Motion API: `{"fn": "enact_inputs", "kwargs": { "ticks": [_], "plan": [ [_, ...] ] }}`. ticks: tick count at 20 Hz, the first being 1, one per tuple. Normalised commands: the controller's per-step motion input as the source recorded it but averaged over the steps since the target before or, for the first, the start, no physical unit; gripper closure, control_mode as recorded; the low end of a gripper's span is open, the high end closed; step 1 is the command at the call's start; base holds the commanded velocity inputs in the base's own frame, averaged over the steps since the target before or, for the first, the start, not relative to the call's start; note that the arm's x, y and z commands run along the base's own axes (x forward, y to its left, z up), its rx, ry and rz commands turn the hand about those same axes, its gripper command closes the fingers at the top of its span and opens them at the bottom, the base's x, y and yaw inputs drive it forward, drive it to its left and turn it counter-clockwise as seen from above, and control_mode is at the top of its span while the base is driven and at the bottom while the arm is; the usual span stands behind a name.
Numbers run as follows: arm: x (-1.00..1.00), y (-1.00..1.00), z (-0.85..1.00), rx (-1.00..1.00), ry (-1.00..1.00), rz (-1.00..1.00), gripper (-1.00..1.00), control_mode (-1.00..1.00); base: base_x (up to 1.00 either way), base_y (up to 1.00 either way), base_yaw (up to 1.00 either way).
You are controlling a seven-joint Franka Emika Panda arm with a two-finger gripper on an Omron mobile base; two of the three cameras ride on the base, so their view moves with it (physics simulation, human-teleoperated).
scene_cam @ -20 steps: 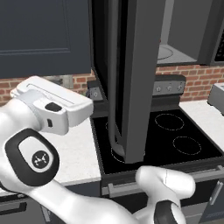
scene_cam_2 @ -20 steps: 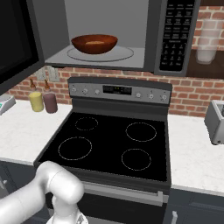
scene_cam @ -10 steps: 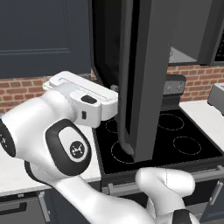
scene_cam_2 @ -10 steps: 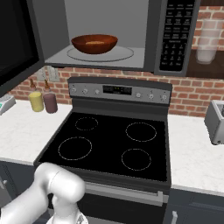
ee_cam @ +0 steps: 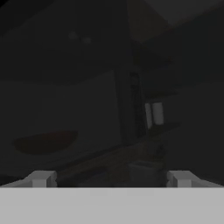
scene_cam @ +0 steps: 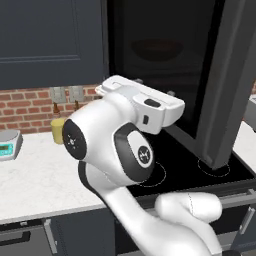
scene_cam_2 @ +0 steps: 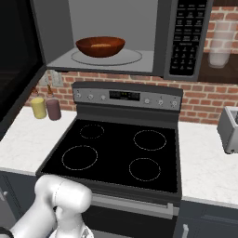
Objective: Open the microwave, place the bowl with waffle inside the microwave, then close the microwave door and turn it on.
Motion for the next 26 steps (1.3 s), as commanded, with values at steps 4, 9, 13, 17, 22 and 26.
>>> {"fn": "enact_inputs", "kwargs": {
  "ticks": [4,9,13,17,22,26],
  "plan": [
    [0.32,-0.89,0.00,0.00,0.00,0.01,-1.00,-1.00,0.00,0.00,0.00],
    [0.65,-0.87,0.00,0.02,0.00,0.08,-1.00,-1.00,0.00,0.00,0.00],
    [0.78,-0.80,0.00,0.03,0.00,0.11,-1.00,-1.00,0.00,0.00,0.00],
    [0.72,-0.67,0.00,0.03,0.00,0.14,-1.00,-1.00,0.00,0.00,0.00],
    [0.59,-0.55,0.00,0.02,0.00,0.16,-1.00,-1.00,0.00,0.00,0.00],
    [0.56,-0.54,0.00,0.04,0.01,0.17,-1.00,-1.00,0.00,0.00,0.00]
  ]
}}
